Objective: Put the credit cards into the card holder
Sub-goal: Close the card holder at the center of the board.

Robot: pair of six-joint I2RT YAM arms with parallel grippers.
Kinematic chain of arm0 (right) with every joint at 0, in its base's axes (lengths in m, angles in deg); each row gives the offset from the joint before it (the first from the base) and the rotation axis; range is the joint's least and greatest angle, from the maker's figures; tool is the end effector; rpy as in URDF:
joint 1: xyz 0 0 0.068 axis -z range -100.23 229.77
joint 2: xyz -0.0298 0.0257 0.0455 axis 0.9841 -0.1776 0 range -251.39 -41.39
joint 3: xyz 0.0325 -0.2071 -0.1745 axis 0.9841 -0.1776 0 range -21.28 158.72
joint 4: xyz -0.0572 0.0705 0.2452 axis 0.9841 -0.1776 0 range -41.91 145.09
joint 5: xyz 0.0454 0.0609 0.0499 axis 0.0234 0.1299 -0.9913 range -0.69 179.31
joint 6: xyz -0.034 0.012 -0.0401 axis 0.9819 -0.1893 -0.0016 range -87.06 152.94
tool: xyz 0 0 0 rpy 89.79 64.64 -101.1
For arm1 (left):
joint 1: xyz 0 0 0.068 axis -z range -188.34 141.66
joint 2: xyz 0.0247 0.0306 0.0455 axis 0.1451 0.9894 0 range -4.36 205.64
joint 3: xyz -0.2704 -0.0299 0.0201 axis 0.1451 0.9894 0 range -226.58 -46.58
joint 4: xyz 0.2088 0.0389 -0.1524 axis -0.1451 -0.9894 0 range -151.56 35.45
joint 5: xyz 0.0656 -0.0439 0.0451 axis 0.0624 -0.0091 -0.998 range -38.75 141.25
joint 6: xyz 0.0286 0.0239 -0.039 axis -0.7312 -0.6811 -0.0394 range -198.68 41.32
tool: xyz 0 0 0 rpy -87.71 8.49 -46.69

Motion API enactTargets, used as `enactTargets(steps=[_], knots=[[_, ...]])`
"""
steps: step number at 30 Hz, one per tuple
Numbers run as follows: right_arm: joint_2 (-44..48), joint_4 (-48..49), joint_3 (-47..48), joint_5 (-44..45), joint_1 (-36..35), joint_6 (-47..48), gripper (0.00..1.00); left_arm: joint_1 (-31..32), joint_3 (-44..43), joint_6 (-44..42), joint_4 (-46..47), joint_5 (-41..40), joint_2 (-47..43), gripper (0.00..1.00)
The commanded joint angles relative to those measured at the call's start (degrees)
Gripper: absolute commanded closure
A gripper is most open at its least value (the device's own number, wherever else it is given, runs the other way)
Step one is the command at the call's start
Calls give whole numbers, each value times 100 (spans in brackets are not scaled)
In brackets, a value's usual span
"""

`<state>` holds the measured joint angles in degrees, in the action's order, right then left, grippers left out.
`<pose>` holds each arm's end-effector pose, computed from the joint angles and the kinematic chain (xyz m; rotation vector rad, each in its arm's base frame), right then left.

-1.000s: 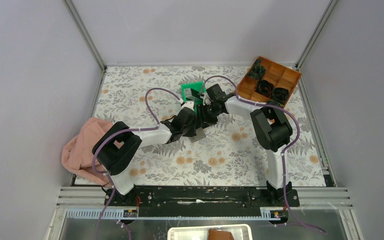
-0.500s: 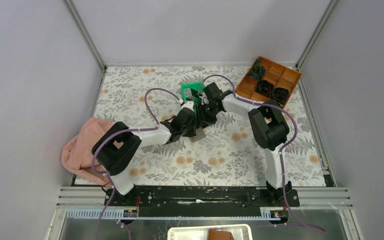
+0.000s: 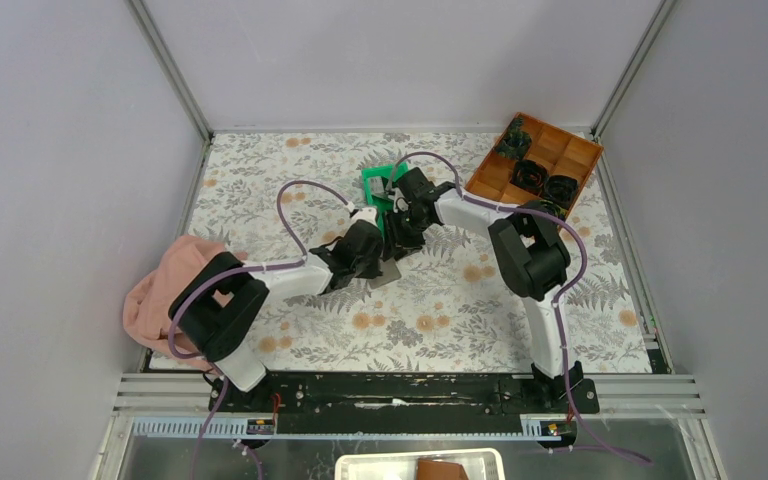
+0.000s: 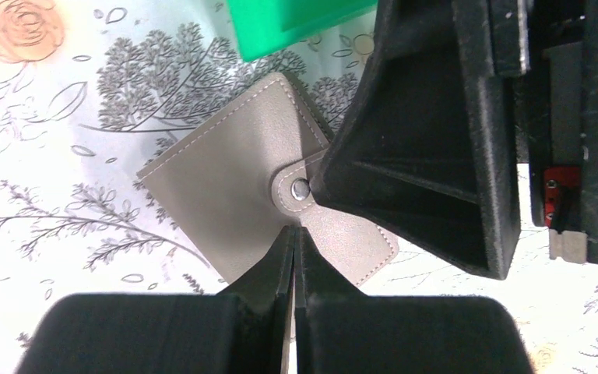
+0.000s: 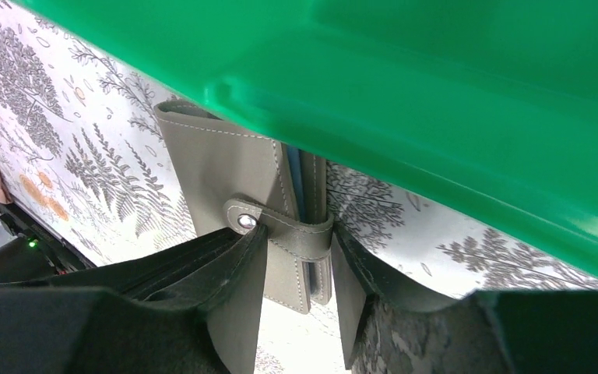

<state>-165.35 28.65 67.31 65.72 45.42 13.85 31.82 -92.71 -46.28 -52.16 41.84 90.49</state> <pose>0.3654 0.2670 0.1455 -0.5113 2.7245 0.8290 0.2516 -0.2049 0.1531 0.0836 2.4032 -0.4104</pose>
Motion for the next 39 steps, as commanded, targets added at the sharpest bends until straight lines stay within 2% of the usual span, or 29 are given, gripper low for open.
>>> enactTargets(steps=[1, 11, 19, 25, 39], knots=[[-703, -513, -269, 601, -221, 124, 57, -87, 162, -85, -378, -303, -224, 100], [-666, -507, -263, 639, -257, 131, 57, -96, 221, -32, -262, -283, -313, 100], [-655, -522, -266, 611, -257, 156, 57, -96, 237, 28, -354, -555, -515, 94], [-593, -509, -305, 594, -257, 193, 57, -97, 183, 81, -554, -488, -161, 100], [-213, 94, -443, -9, -82, -212, 49, -96, 280, 87, -601, -487, 112, 100]])
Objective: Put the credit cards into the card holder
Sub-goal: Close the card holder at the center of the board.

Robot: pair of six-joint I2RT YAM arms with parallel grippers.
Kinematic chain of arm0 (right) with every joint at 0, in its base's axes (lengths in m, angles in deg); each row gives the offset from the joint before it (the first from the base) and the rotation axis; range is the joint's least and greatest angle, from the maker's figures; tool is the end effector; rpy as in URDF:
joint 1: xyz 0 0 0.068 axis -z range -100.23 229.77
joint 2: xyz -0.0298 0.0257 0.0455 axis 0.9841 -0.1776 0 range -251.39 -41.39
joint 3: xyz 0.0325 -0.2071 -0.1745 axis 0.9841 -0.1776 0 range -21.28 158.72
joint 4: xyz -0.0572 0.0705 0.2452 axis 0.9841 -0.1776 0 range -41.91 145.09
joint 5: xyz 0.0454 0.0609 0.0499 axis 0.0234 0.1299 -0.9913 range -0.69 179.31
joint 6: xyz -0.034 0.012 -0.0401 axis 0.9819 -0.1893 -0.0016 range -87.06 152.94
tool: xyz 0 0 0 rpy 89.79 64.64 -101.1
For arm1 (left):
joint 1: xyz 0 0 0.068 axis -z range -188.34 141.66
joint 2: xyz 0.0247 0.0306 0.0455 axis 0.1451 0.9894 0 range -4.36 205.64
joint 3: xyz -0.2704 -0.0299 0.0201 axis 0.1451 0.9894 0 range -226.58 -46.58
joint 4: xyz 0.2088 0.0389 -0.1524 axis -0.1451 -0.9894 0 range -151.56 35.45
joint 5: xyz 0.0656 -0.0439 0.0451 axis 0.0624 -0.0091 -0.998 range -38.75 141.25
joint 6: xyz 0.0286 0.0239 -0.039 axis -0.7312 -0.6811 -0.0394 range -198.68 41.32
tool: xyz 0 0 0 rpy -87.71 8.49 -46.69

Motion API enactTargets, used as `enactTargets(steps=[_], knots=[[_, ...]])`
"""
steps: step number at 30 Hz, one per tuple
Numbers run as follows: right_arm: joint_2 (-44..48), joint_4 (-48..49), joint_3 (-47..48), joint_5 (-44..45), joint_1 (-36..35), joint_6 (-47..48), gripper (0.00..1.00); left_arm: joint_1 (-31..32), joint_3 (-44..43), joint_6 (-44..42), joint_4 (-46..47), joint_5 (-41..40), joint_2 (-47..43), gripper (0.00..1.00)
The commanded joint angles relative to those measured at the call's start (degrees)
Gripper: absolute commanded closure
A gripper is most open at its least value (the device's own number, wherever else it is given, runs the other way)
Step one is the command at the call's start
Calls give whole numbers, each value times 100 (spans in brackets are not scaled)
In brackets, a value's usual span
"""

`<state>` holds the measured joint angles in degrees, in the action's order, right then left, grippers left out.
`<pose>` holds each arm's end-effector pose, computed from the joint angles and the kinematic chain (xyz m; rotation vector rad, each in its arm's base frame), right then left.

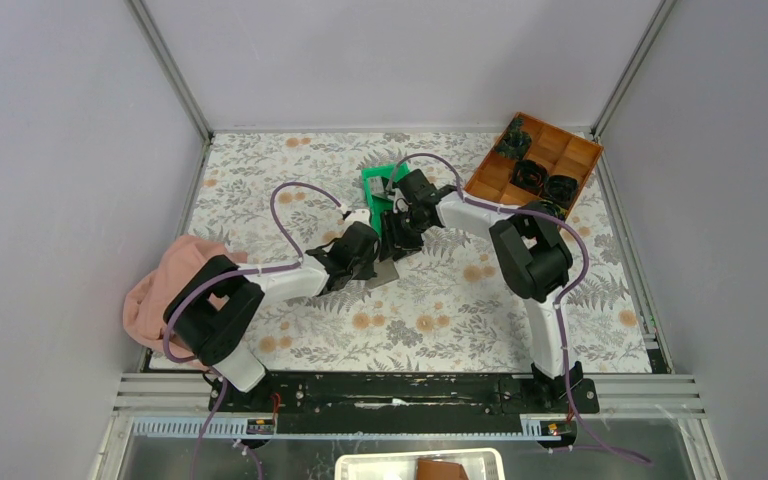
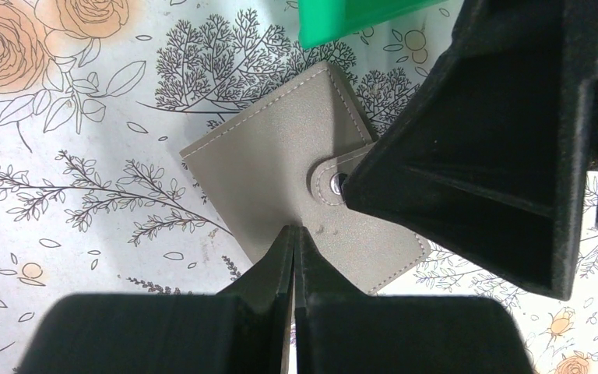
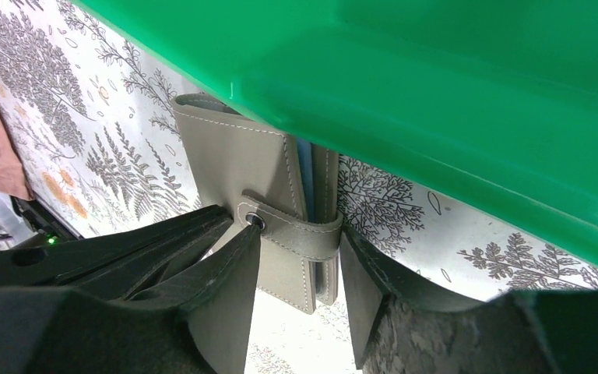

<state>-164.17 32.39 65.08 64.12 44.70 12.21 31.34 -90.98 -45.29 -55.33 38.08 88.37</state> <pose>0.3597 0.2711 0.1470 -0.5081 2.6889 0.8924 0.2448 -0.1927 0.1519 0.0288 2.4215 -0.3126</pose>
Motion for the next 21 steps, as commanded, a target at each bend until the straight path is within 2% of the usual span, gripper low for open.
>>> enactTargets(steps=[1, 21], knots=[[-373, -320, -151, 156, -2, -33, 49, -48, 108, -20, -283, -103, 332, 100], [-836, -448, 310, -276, 52, -336, 49, -65, 100, -175, -230, -67, 404, 100]])
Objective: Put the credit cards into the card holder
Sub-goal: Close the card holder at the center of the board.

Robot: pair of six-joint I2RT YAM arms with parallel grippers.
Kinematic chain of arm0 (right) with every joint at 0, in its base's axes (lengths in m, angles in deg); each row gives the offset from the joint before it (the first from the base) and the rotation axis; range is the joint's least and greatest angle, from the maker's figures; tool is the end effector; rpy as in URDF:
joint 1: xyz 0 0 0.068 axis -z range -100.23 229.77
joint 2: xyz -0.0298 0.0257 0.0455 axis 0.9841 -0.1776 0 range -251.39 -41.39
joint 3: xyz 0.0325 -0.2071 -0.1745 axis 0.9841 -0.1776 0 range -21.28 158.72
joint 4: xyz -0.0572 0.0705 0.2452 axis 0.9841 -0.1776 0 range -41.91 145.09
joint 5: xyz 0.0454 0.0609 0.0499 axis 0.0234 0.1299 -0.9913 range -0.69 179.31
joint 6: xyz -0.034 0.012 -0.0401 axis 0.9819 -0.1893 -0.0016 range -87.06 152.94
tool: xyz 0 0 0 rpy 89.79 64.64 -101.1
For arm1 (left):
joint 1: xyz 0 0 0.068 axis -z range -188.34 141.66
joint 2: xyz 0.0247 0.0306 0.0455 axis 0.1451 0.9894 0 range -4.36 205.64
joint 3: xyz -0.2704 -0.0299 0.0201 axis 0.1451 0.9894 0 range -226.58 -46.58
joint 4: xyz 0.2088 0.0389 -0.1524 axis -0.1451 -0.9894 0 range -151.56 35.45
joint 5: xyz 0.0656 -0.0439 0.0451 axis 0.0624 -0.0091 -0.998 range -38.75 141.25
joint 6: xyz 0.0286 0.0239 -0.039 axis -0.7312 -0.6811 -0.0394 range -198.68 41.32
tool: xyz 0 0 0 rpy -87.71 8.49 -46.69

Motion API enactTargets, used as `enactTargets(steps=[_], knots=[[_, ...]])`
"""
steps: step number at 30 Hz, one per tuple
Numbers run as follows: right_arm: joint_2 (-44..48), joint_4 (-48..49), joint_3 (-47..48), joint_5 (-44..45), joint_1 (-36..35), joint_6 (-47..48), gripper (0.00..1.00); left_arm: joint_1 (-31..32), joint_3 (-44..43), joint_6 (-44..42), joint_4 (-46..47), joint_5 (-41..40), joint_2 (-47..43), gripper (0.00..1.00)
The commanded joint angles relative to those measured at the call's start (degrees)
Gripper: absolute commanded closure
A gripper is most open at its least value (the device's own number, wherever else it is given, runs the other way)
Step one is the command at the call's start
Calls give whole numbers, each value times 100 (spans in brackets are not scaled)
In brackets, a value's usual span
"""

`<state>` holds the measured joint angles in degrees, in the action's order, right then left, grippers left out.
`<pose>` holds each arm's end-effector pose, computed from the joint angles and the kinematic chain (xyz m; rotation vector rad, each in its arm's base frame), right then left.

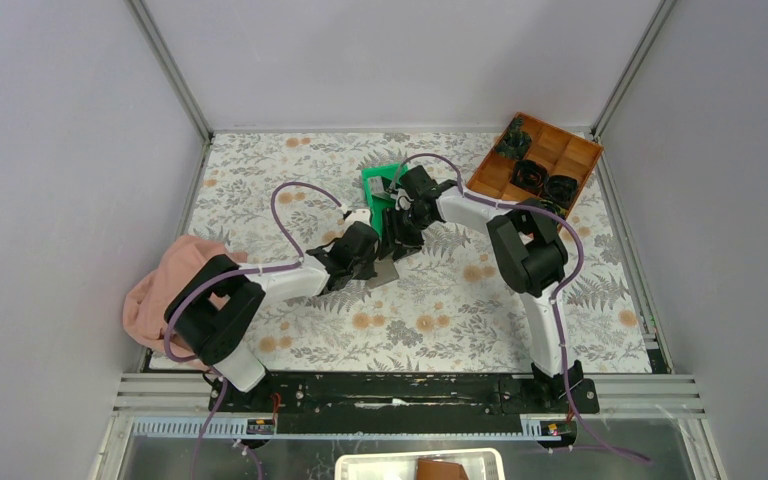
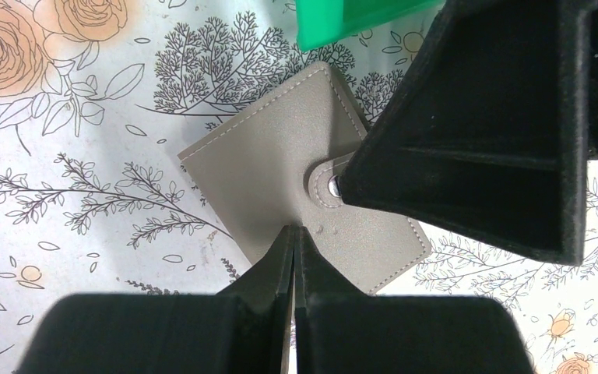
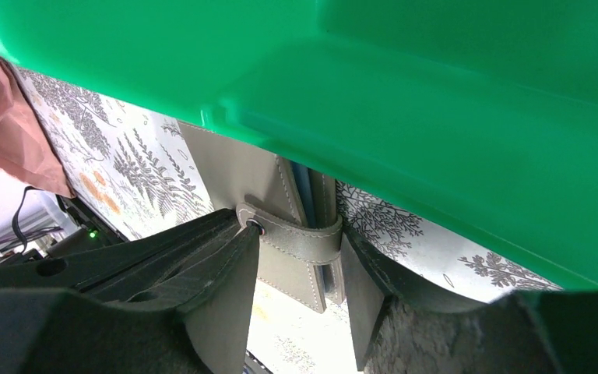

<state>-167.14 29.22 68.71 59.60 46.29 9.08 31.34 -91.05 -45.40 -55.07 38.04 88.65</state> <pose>0.3722 0.2674 0.1409 -0.4201 2.7632 0.9873 0.2455 -0.1932 0.1512 0.0306 2.4202 -0.3116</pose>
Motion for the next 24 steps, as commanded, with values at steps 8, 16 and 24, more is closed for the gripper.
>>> enactTargets(steps=[8, 16, 24], knots=[[-687, -242, 62, 224, -107, -24, 49, -63, 114, -155, -243, -62, 383, 100], [-800, -296, 102, 272, -107, -38, 49, -66, 134, -105, -213, -34, 401, 100], [-938, -347, 310, 274, -117, -174, 49, -66, 139, -93, -210, -28, 400, 100]])
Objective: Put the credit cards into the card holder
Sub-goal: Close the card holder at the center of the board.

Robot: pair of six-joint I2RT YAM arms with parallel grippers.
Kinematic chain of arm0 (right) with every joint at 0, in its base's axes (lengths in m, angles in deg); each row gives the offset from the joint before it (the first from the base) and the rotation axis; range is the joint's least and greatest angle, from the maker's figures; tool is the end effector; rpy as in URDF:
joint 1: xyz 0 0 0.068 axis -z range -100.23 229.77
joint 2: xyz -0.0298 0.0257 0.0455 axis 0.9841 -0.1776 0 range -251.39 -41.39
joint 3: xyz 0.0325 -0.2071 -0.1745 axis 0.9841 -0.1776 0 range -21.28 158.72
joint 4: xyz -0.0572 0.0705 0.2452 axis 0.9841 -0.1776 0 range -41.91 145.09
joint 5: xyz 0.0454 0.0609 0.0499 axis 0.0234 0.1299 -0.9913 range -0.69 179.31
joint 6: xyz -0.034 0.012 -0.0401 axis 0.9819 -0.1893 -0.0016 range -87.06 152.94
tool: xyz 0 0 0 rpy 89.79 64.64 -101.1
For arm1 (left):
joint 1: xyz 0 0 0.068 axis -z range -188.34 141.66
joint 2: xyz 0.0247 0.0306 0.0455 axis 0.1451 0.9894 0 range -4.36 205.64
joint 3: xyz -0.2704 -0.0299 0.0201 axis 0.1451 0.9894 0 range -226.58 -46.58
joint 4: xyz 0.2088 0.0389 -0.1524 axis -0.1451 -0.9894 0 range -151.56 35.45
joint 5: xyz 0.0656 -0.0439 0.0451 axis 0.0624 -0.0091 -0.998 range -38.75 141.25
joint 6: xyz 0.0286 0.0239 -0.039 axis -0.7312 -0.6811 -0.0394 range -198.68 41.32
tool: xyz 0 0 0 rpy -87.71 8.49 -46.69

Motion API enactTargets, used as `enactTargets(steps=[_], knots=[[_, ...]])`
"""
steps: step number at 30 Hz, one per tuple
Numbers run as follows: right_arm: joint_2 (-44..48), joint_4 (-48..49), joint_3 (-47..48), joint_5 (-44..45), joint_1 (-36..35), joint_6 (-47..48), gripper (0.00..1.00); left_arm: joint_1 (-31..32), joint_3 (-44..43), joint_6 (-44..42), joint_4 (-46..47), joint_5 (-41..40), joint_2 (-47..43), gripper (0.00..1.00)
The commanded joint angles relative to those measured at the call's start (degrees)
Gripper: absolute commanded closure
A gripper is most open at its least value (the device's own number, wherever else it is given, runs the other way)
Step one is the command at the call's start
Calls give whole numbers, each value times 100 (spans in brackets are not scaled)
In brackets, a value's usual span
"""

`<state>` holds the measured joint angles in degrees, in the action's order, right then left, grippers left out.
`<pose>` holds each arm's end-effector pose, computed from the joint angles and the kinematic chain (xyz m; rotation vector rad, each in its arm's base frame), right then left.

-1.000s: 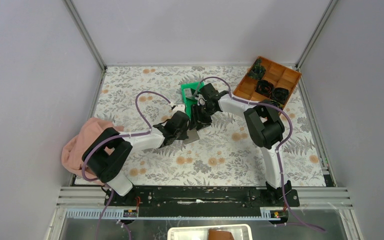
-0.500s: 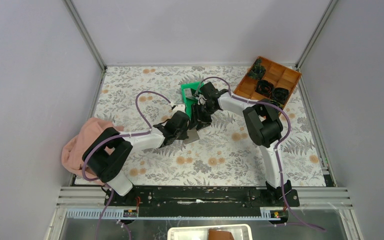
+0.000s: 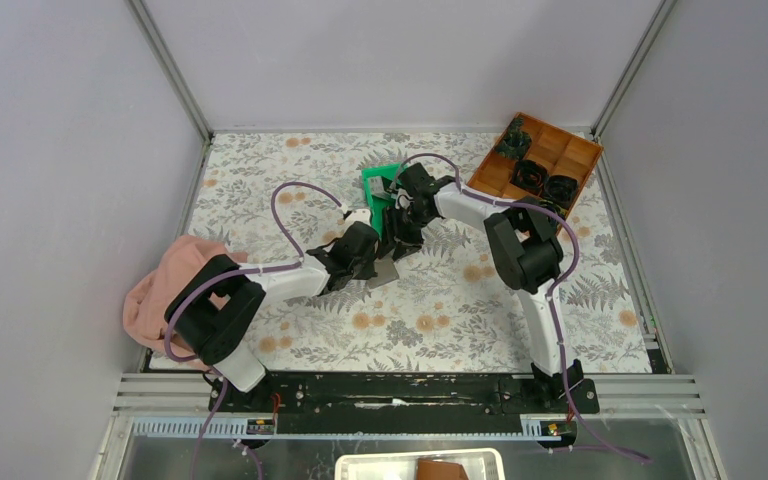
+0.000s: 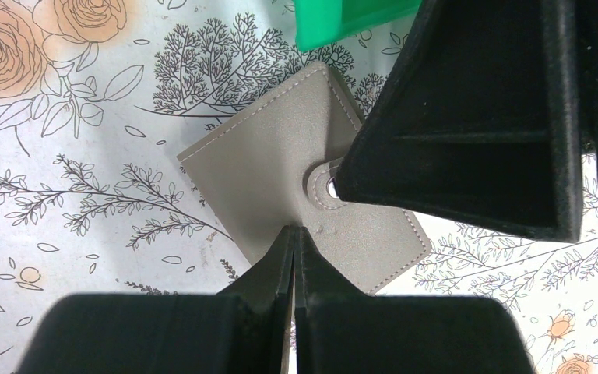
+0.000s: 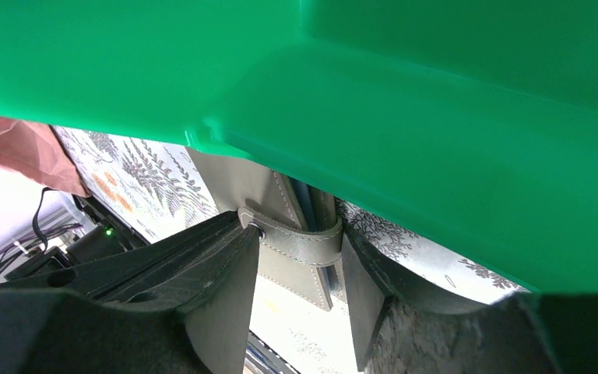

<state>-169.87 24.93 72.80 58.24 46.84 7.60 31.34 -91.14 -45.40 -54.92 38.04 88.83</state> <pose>0.3804 0.2684 0.1368 -0.3667 2.8300 1.0047 0.2460 -0.1937 0.1509 0.0305 2.4193 -0.3124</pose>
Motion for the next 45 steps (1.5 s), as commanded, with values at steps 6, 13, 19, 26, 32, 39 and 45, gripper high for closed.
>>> enactTargets(steps=[6, 13, 19, 26, 32, 39, 45], knots=[[-761, 73, 5, 373, -188, -151, 48, -66, 162, -77, -219, -26, 370, 100], [-856, -9, 27, 366, -232, -161, 45, -66, 167, -76, -210, -24, 365, 100], [-904, -90, 26, 449, -261, -95, 44, -65, 175, -69, -202, -27, 374, 100], [-1066, -475, 277, 871, -404, 233, 45, -66, 170, -49, -201, -28, 380, 100], [-1034, -522, 102, 1057, -449, 359, 47, -65, 167, -36, -205, -54, 389, 100], [-990, -513, -82, 1144, -482, 446, 49, -66, 165, -14, -203, -42, 419, 100], [-1046, -617, 25, 1245, -513, 508, 48, -64, 117, -23, -235, -35, 449, 100]])
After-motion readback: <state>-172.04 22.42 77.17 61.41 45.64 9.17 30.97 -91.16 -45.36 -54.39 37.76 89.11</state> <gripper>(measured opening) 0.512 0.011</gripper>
